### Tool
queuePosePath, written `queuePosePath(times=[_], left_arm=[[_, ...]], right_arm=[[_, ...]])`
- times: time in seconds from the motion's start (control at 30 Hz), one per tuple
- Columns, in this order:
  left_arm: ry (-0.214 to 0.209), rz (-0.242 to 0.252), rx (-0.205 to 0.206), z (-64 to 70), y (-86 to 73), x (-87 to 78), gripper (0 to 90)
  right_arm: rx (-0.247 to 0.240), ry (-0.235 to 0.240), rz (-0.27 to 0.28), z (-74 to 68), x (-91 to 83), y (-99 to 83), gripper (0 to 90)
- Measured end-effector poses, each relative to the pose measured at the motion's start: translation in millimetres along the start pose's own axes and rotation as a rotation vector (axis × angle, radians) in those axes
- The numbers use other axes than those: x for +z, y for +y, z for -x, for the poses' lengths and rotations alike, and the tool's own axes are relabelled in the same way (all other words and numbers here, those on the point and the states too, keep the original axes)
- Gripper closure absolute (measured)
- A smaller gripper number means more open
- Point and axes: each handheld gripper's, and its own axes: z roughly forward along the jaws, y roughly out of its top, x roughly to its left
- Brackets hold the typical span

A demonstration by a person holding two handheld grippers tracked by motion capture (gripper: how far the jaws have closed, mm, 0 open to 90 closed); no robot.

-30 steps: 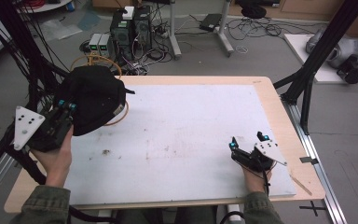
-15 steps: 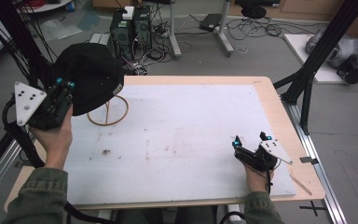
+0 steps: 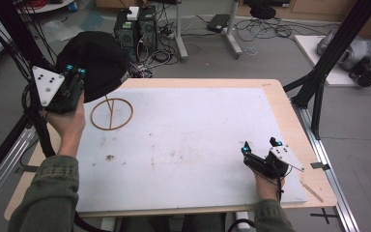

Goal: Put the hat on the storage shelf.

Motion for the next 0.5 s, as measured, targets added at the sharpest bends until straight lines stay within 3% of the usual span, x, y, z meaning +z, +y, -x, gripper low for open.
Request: queuePosePath(times=[0.27, 0.5], left_arm=[[0.005, 0.009, 0.003, 1.2, 15.0, 25.5, 87.3], [0.038, -0.055, 0.007, -9.9, 18.3, 49.0, 87.3]], right_arm=[[-0.011, 0.007, -0.004, -0.7, 2.6, -1.0, 5.2], [-0.022, 0.012, 0.001, 0.5, 2.6, -0.8, 5.2]])
